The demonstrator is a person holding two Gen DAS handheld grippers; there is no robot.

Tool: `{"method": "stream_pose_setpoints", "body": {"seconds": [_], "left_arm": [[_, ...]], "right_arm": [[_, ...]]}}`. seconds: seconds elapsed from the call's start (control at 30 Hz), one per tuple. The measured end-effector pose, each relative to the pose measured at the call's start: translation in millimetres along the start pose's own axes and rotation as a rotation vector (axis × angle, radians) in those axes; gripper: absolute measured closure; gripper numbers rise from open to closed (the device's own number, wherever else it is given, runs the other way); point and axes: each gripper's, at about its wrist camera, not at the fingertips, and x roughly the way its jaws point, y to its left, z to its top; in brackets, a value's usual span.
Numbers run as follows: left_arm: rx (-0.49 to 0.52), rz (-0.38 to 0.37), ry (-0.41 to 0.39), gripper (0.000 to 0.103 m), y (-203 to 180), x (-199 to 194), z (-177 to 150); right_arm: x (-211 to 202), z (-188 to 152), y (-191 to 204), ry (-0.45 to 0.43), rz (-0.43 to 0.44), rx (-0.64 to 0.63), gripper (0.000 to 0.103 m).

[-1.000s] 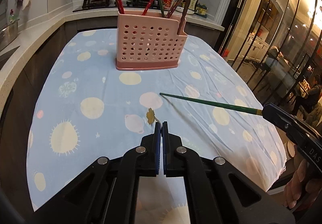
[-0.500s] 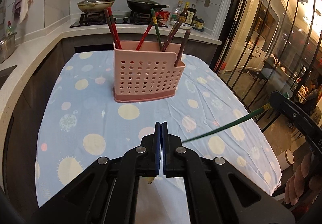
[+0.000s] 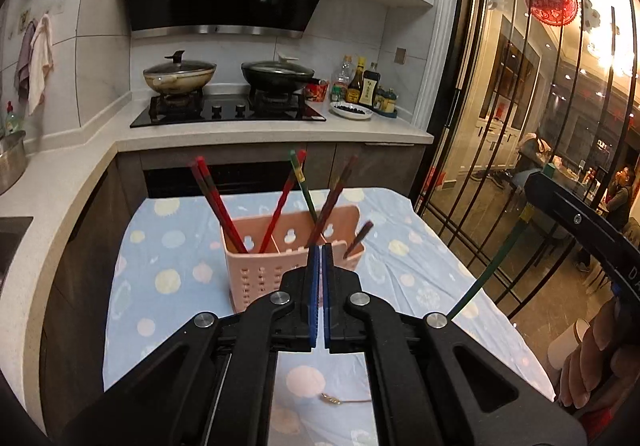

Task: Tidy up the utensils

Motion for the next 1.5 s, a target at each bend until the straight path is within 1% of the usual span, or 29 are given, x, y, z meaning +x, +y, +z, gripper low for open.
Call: {"method": "stream_pose_setpoints", "body": {"seconds": [0.1,0.23,0.47,0.63,0.77,0.87,0.93,1.0,1.13,1.23,1.37,1.43,1.5], "left_arm": [[-0.003,-0.003,-0.007,0.102,2.7,4.1,7.1],[0.01,-0.015,0.041,0.102,0.7,15.6,-10.6],[-0.02,-0.061,0.179,0.102,-6.3,38.4,-63.1],[-0.025,-0.069,0.263,0.102,-19.5,47.2,-104.3],[-0.031,-0.084,0.331,0.102,-29.1,60.4,-129.2],[-0.017,-0.061,0.365,0.101,-33.0,72.1,-144.2],[-0.026,-0.056,0.394,0.101,-31.8,78.2,-154.1],[-0.028,-0.044,0.412,0.101,-30.5,81.3,-160.1],[-0.025,-0.033,0.437,0.101,-29.2,82.2,-172.5],[-0.034,-0.016,0.468,0.101,-24.8,91.6,-182.4],[-0.053,0.002,0.497,0.101,-15.3,101.7,-190.6],[-0.06,0.006,0.491,0.101,-11.0,102.2,-189.2],[-0.059,0.027,0.485,0.101,-6.3,103.2,-186.3]], "right_arm": [[5.8,7.4,-6.0,-0.009,-0.01,0.01,0.096],[4.6,-4.8,-13.5,0.011,-0.036,0.023,0.096],[-4.2,-28.8,-25.1,0.05,-0.079,0.069,0.096],[-14.4,-47.4,-29.7,0.068,-0.123,0.078,0.096],[-16.0,-60.4,-37.5,0.098,-0.135,0.094,0.096],[-14.3,-67.6,-43.0,0.108,-0.156,0.095,0.096],[-14.4,-70.8,-45.3,0.109,-0.171,0.091,0.096],[-17.1,-71.3,-49.3,0.109,-0.162,0.105,0.096],[-27.3,-65.5,-52.0,0.069,-0.171,0.102,0.096],[-26.2,-63.4,-54.8,0.064,-0.17,0.102,0.096],[-15.8,-72.9,-54.6,0.11,-0.14,0.108,0.096],[-12.5,-79.7,-52.7,0.135,-0.109,0.122,0.096],[-16.2,-81.4,-46.2,0.13,-0.102,0.113,0.096]]}}
